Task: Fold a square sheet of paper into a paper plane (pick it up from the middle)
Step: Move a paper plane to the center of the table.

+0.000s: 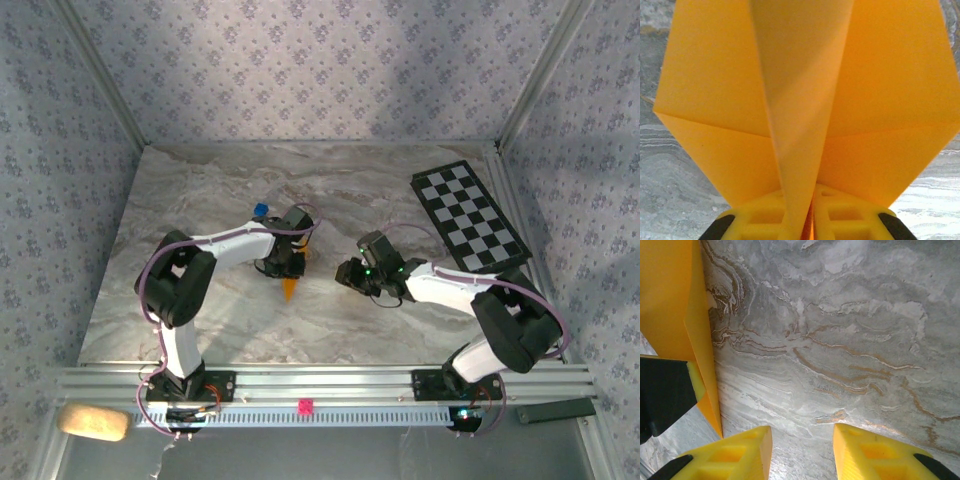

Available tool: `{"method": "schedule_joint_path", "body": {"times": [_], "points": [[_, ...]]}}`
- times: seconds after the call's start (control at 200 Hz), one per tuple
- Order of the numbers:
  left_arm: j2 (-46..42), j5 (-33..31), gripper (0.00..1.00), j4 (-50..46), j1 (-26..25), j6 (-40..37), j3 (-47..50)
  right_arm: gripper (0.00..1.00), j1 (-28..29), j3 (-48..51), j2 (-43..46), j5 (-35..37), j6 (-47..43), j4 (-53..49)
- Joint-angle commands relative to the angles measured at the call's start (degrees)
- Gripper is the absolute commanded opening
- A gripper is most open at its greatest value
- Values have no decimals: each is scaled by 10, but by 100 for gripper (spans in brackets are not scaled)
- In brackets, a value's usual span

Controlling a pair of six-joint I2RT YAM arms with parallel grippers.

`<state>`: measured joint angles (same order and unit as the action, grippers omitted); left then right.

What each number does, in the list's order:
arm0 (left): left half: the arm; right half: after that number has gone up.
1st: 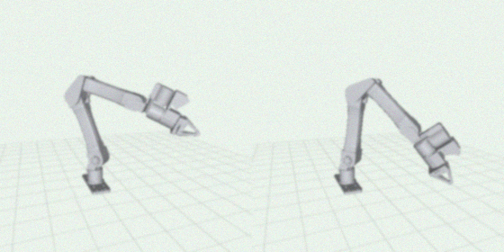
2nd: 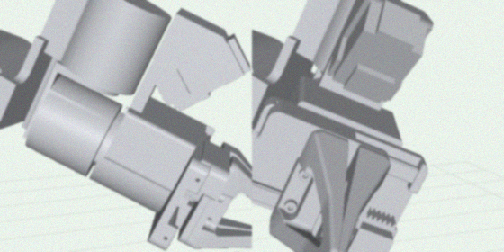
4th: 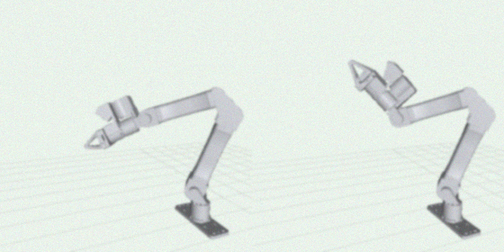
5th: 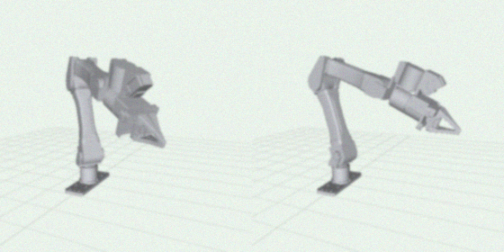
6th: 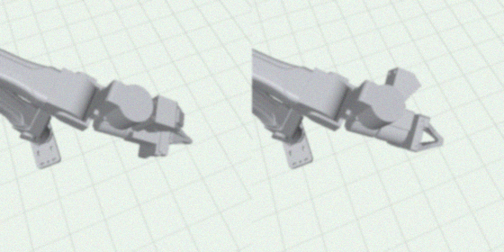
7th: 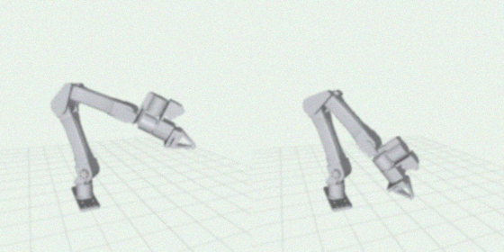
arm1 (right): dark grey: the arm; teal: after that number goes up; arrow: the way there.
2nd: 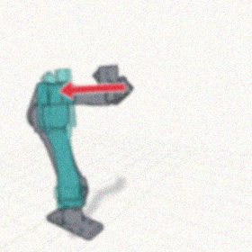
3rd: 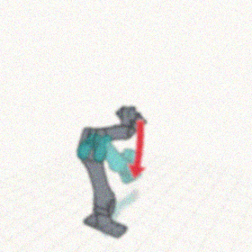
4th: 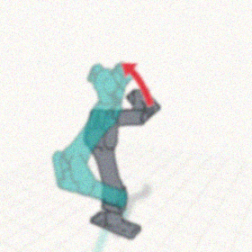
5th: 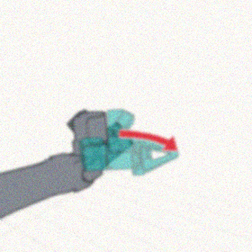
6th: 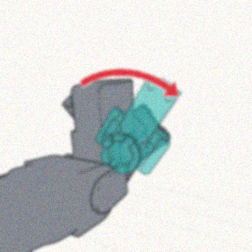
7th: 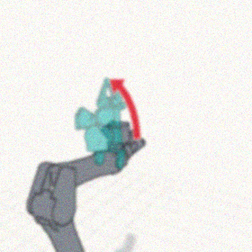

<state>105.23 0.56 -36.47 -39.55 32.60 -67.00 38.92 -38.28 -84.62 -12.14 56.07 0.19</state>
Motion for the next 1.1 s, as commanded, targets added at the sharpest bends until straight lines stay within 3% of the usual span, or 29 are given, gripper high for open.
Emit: {"method": "schedule_joint_path", "body": {"times": [0.0,0.505,0.665,1.099], "points": [[14,-8,13,-21,-6,3,-12,38,3,8,11,14,-4,-5],[58,-31,26,-11,-19,49,1,39,-12,20,43,-5,-26,-10],[68,-62,41,-12,-31,79,-2,39,-33,29,67,-27,-46,-19],[94,-102,43,-63,-61,131,-47,40,-88,57,115,-81,-76,-26]]}}
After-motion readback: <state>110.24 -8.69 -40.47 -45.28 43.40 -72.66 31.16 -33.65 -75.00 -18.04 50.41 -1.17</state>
